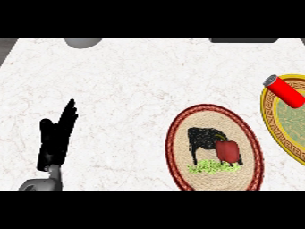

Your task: Pick the can from the placemat and place it in the plate

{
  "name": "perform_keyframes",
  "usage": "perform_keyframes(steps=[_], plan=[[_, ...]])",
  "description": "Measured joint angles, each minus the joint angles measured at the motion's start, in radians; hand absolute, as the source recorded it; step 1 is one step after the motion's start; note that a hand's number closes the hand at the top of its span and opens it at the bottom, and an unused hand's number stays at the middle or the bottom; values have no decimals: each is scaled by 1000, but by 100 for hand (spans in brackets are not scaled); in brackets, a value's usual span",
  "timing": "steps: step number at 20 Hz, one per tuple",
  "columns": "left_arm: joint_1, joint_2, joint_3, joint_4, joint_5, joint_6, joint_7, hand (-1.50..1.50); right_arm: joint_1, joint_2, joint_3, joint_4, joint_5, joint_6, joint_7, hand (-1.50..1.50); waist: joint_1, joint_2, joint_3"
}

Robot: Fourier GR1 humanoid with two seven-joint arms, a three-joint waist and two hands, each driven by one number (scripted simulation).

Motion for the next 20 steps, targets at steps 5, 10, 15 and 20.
perform_keyframes(steps=[5, 10, 15, 20], plan=[[1, 3, 0, -24, -1, -3, 24, 0, -4, -35, -16, 95, -16, -8, -66, -150, 4, 1, 1], [-10, 11, 13, -1, 4, -15, 8, 0, 5, -72, -33, 160, -37, -2, -113, -150, 4, 2, 1], [1, 8, 7, -28, -1, -14, 23, 0, 5, -105, -45, 198, -53, -32, -102, -150, 6, 2, 2], [16, -1, 1, -23, -2, -18, 8, 0, 16, -112, -45, 224, -56, -62, -121, -150, 9, 4, 3]])
